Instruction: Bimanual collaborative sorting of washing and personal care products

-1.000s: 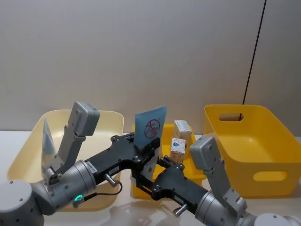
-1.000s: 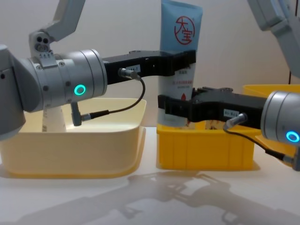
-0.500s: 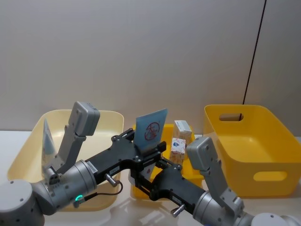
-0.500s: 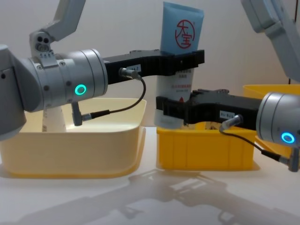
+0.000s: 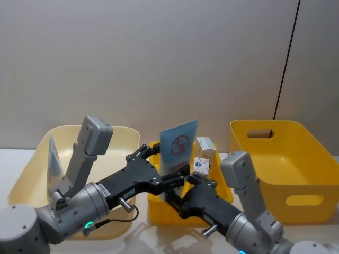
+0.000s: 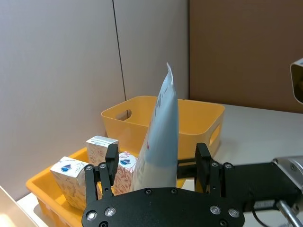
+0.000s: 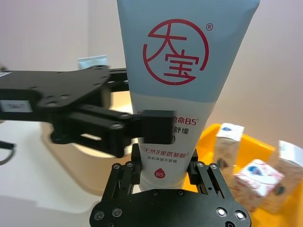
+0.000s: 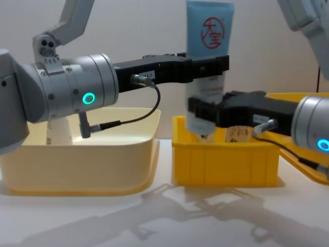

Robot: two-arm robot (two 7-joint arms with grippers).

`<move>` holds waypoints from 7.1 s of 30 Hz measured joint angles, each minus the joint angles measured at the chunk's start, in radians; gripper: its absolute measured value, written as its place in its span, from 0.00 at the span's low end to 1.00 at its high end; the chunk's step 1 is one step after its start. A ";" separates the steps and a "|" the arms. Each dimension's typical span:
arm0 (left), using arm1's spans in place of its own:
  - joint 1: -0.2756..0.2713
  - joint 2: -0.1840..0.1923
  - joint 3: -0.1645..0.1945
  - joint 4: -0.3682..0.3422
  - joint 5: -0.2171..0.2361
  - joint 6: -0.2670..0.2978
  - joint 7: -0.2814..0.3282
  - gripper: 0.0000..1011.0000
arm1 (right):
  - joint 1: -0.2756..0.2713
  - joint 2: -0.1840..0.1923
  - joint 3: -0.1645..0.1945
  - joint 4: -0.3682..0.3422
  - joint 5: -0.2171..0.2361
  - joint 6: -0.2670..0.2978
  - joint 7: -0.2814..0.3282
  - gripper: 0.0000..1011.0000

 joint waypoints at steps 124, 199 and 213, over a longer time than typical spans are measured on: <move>0.000 0.001 0.000 0.000 0.000 0.000 0.000 0.99 | 0.013 0.022 0.300 -0.022 -0.209 0.153 -0.317 0.99; 0.293 0.100 -0.029 -0.220 0.293 -0.021 0.545 0.99 | -0.351 0.042 0.200 -0.263 0.029 -0.040 -0.272 0.99; 0.293 0.100 -0.028 -0.220 0.293 -0.021 0.545 0.99 | -0.283 0.017 0.193 -0.210 0.022 -0.020 -0.262 0.99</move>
